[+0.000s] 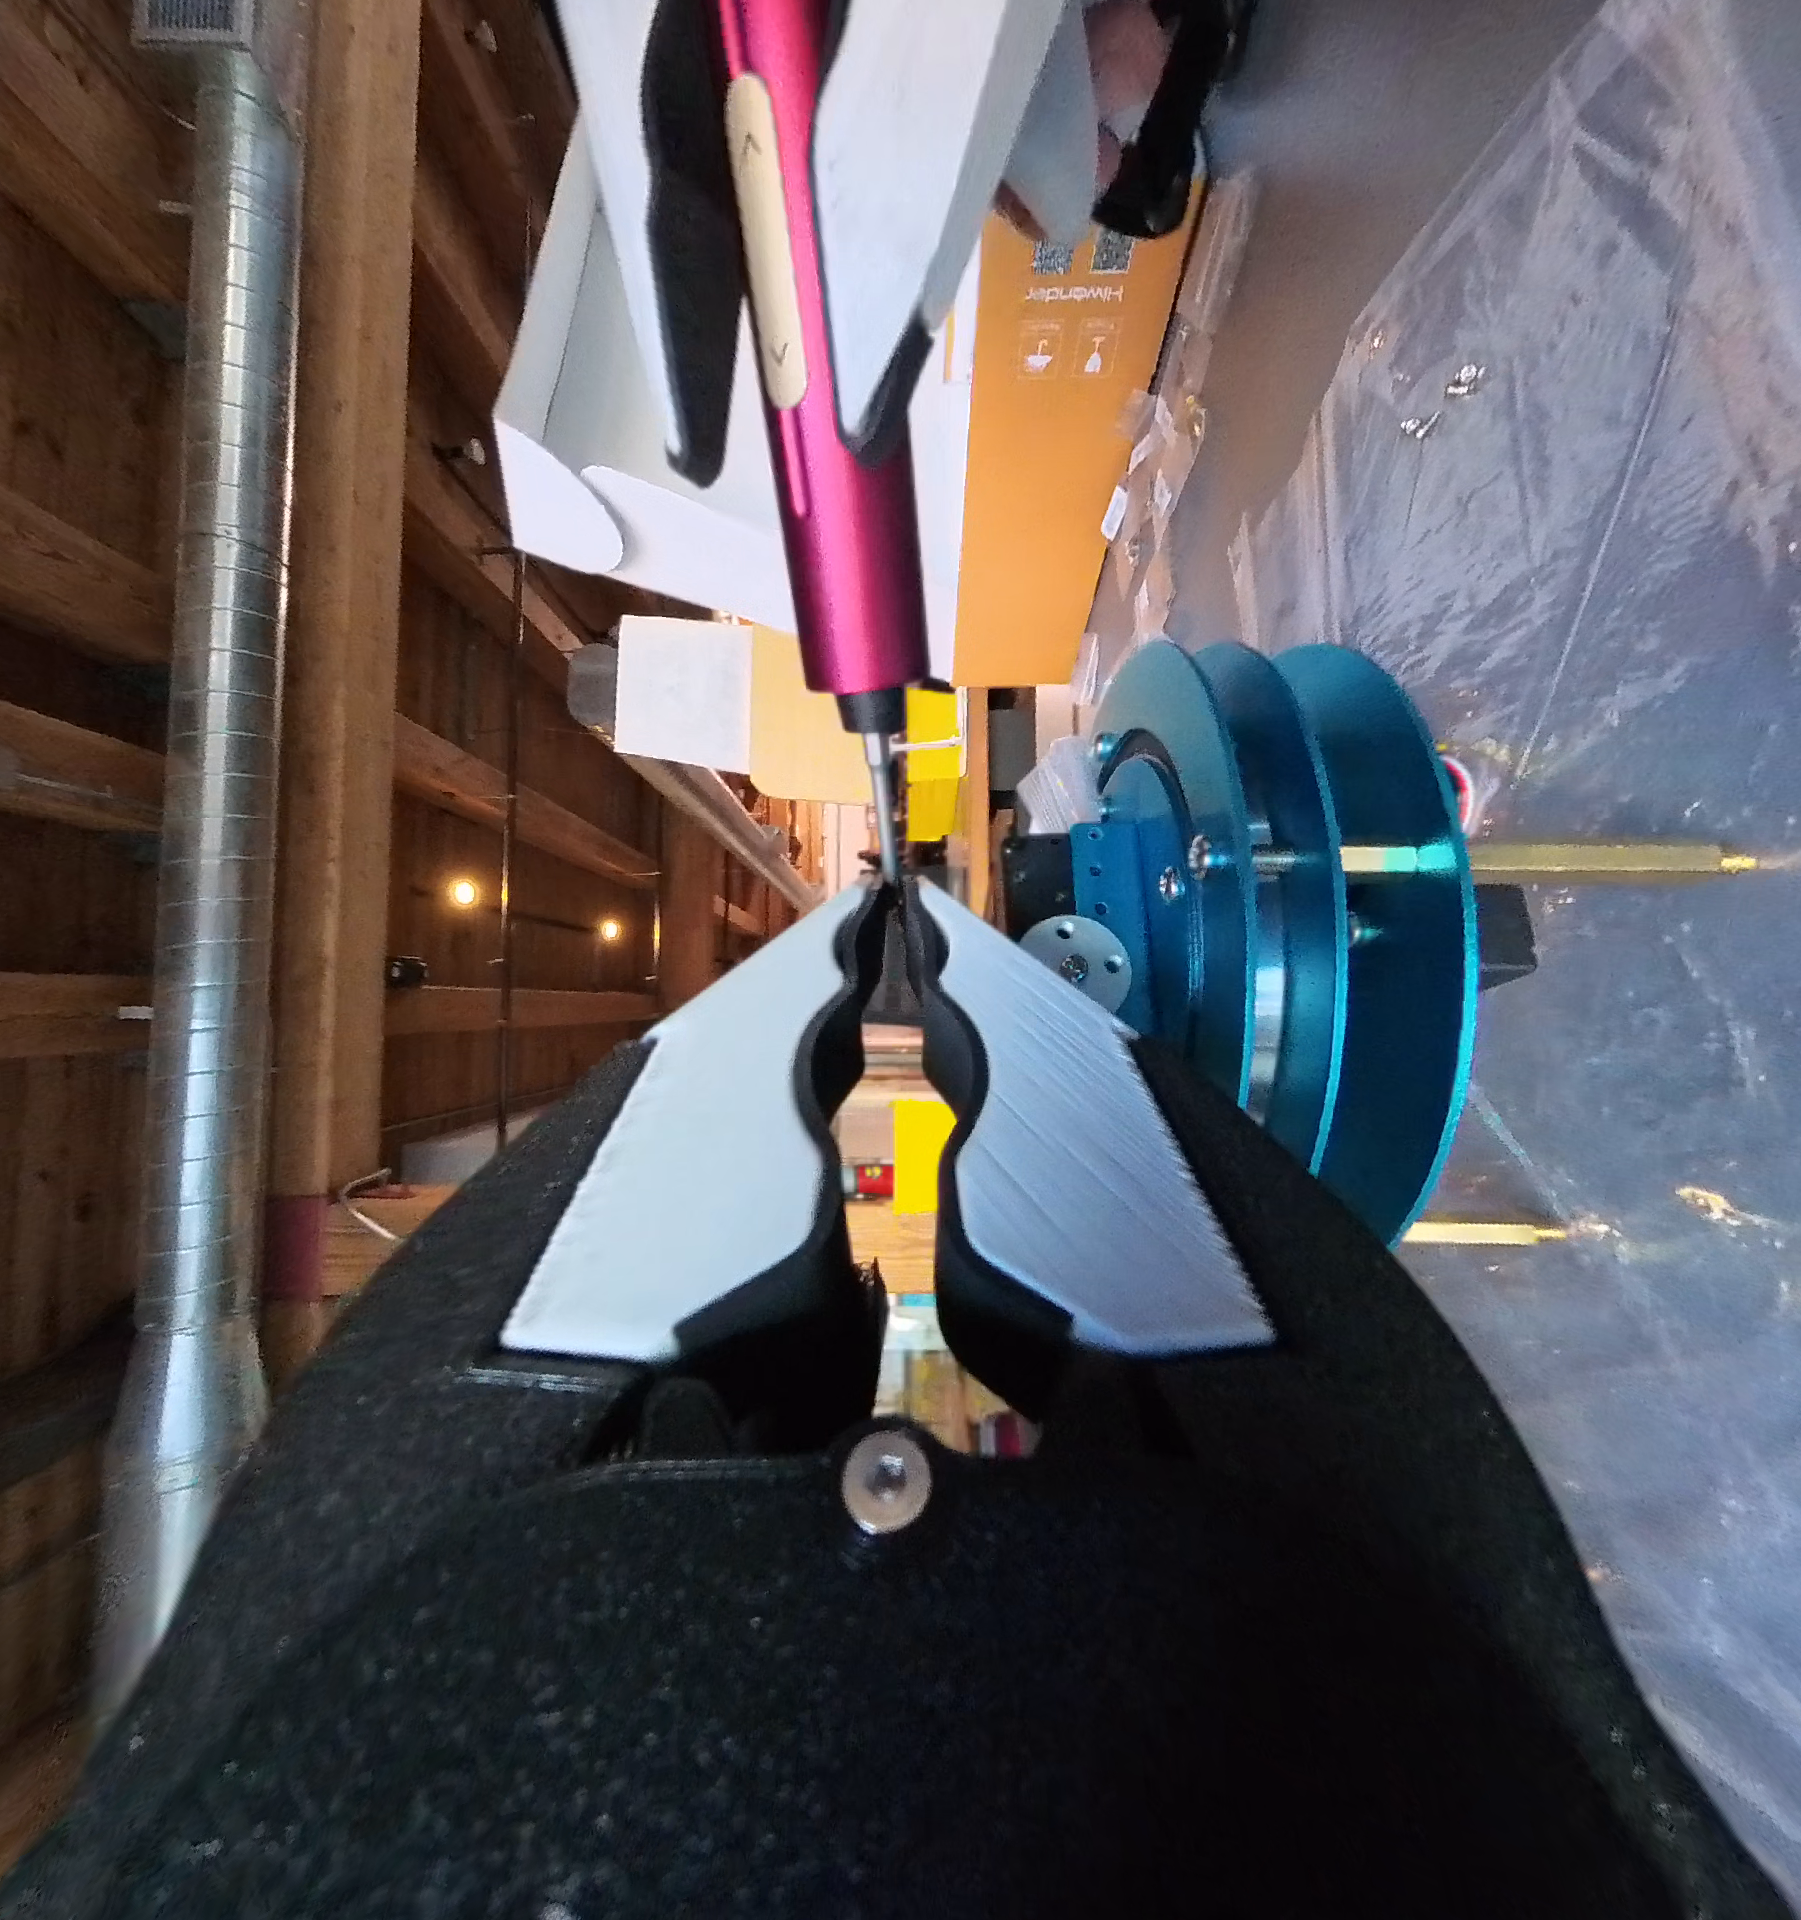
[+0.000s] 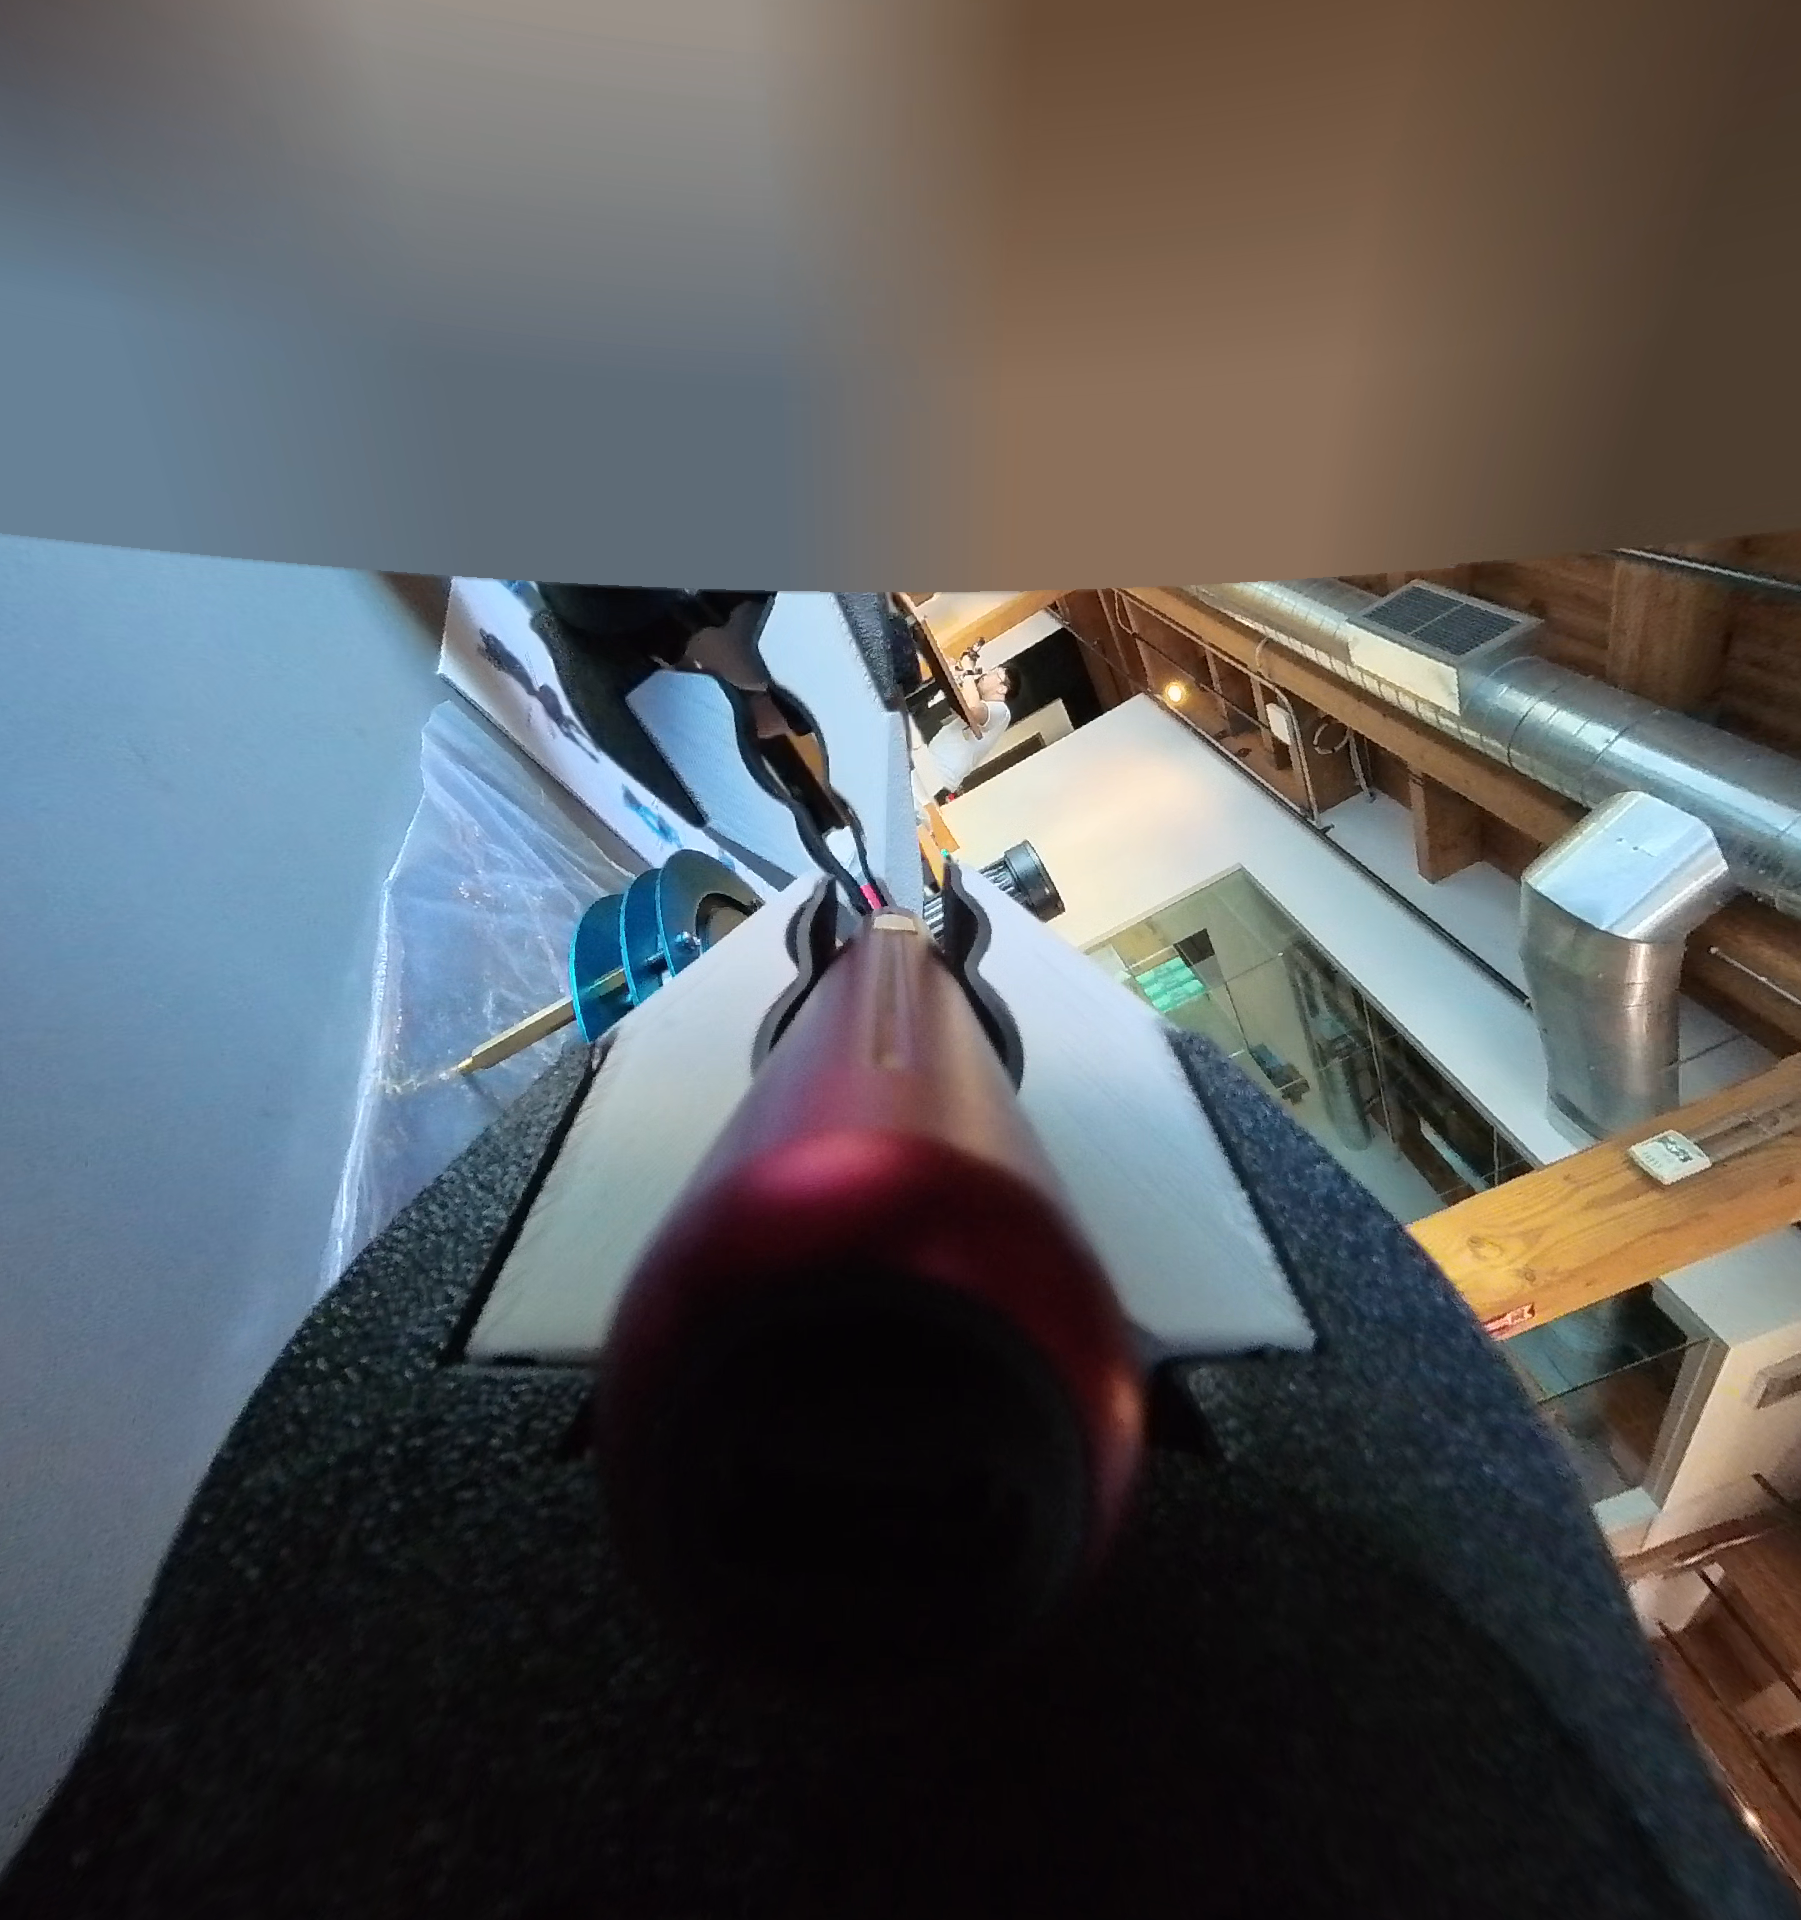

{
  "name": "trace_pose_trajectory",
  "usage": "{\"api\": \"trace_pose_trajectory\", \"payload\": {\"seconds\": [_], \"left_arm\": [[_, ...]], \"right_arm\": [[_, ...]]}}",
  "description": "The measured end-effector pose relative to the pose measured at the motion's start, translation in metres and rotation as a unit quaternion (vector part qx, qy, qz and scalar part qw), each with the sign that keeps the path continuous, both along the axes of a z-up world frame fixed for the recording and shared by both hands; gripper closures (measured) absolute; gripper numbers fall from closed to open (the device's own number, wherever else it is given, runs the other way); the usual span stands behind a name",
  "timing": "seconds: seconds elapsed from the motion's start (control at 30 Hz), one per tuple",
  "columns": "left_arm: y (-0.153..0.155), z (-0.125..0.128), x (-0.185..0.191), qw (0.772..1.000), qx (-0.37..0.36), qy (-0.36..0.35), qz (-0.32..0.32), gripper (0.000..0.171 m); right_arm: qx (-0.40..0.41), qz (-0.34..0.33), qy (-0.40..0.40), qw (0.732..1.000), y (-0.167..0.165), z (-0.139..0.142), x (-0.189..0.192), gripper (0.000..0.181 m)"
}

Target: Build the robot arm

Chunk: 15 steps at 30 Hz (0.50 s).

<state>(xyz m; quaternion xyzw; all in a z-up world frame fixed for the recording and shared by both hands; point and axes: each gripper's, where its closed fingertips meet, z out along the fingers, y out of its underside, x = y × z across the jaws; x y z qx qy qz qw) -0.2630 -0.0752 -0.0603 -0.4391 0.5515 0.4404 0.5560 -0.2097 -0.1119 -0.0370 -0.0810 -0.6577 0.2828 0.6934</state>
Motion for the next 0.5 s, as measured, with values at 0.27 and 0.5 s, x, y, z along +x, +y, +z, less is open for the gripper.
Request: {"api": "trace_pose_trajectory", "payload": {"seconds": [0.27, 0.5], "left_arm": [[-0.0021, 0.0012, 0.004, 0.999, -0.009, -0.033, -0.016, 0.159], [-0.0022, 0.0042, 0.0009, 0.997, -0.026, -0.069, -0.021, 0.153]], "right_arm": [[0.003, -0.004, 0.004, 1.0, 0.0005, 0.0006, -0.0005, 0.161], [0.006, -0.003, 0.003, 1.0, -0.0004, -0.0004, -0.0007, 0.161]]}}
